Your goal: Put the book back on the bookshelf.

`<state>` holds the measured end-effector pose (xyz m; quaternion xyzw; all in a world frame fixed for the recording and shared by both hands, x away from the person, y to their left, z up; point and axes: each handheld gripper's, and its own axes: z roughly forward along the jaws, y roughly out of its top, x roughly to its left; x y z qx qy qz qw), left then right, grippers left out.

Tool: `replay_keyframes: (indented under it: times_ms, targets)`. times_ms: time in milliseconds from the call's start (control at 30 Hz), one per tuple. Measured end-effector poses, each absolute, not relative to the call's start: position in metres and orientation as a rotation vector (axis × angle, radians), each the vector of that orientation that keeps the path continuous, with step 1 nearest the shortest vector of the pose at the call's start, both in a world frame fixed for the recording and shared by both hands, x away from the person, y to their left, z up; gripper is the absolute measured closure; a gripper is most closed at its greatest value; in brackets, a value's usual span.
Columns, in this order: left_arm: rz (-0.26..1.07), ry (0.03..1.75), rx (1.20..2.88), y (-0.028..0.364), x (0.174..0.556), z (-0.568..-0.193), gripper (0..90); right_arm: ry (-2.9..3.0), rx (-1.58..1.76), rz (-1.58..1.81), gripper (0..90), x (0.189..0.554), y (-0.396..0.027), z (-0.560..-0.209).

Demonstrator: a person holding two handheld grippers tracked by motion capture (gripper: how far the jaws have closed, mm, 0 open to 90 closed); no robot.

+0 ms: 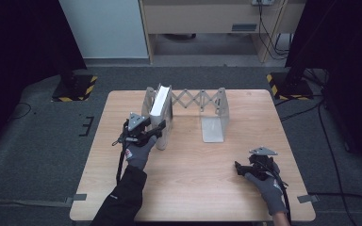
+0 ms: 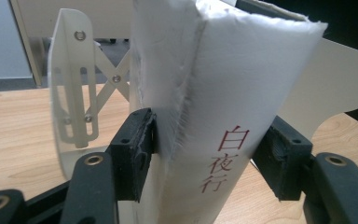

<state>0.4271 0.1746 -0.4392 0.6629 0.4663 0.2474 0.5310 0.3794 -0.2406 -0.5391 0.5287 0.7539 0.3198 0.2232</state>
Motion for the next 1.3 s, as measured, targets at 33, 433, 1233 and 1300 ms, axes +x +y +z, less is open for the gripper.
replay_keyframes:
  times_ms: [33,433,1233,1300]
  targets:
    - [0.590,1.111,1.584,0.173,0.428,-0.439,40.2,2.079,1.461,0.882,6.9,0.379,-0.240,-0.539]
    - [0.632,1.095,1.580,0.157,0.443,-0.442,36.3,2.083,1.464,0.884,6.9,0.379,-0.240,-0.539]
    - [0.628,1.043,1.635,0.165,0.435,-0.437,25.1,2.083,1.464,0.885,6.8,0.379,-0.240,-0.539]
    - [0.616,1.042,1.656,0.170,0.424,-0.439,24.4,2.083,1.464,0.885,6.8,0.379,-0.240,-0.539]
